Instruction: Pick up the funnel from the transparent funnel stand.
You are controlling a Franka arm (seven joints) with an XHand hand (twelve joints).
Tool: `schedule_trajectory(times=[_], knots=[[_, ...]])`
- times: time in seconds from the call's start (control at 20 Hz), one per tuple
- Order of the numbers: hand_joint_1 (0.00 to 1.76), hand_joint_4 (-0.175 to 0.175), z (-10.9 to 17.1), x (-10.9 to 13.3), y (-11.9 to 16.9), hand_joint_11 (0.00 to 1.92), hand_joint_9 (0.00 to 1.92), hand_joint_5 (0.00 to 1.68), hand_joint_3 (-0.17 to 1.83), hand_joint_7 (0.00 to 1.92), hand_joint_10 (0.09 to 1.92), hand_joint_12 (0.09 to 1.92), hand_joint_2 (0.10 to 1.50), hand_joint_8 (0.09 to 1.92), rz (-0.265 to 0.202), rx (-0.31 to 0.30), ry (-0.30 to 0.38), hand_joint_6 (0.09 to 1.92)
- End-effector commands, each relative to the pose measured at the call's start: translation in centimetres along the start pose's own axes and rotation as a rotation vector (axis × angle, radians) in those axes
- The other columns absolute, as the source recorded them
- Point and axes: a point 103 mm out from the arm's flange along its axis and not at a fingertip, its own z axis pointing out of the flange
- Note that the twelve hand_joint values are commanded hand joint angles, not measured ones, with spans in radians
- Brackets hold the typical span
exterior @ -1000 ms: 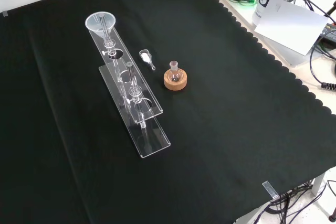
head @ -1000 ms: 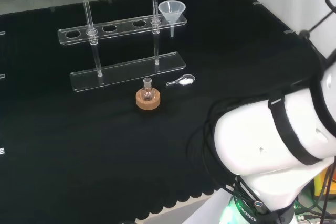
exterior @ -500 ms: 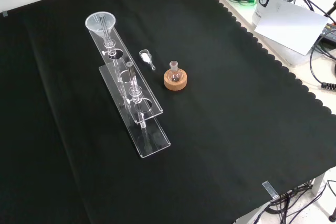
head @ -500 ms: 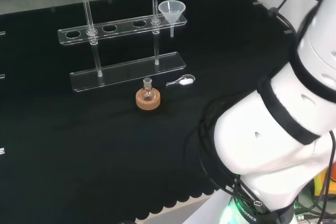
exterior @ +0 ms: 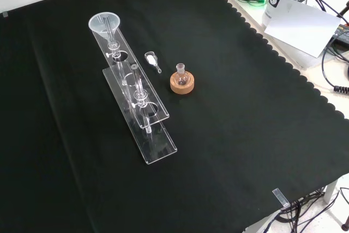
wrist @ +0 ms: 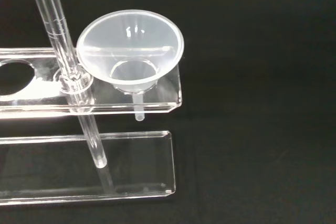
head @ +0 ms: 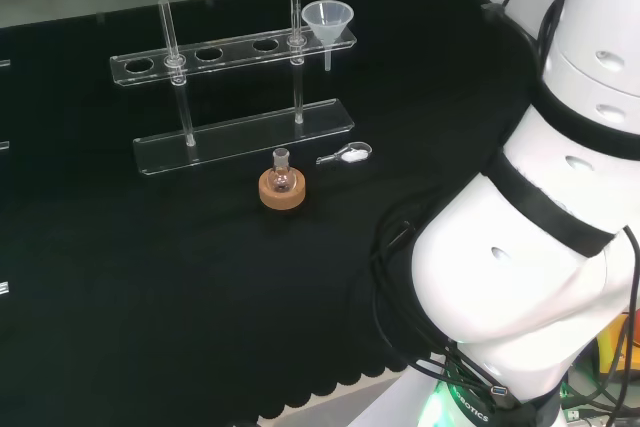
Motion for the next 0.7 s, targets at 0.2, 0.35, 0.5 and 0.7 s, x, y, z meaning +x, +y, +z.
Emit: schedule_trajectory(times=[0.2,0.35,0.5,0.7], knots=[[0.47,0.010,6.6,1.3,5.8,0.32,0.25,0.14,0.21,0.03,0.72,1.46,0.84,0.61,-0.095,0.194,0.002,0.09],[0.49,0.011,7.4,1.7,6.3,0.34,0.25,0.13,0.21,0.02,0.73,1.47,0.83,0.61,-0.098,0.206,-0.006,0.09],[0.53,0.012,8.1,1.9,6.6,0.37,0.22,0.13,0.21,0.00,0.75,1.47,0.80,0.60,-0.098,0.220,-0.014,0.09],[0.59,0.009,8.9,2.1,7.1,0.40,0.13,0.11,0.21,0.00,0.81,1.47,0.76,0.48,-0.107,0.258,-0.021,0.09]])
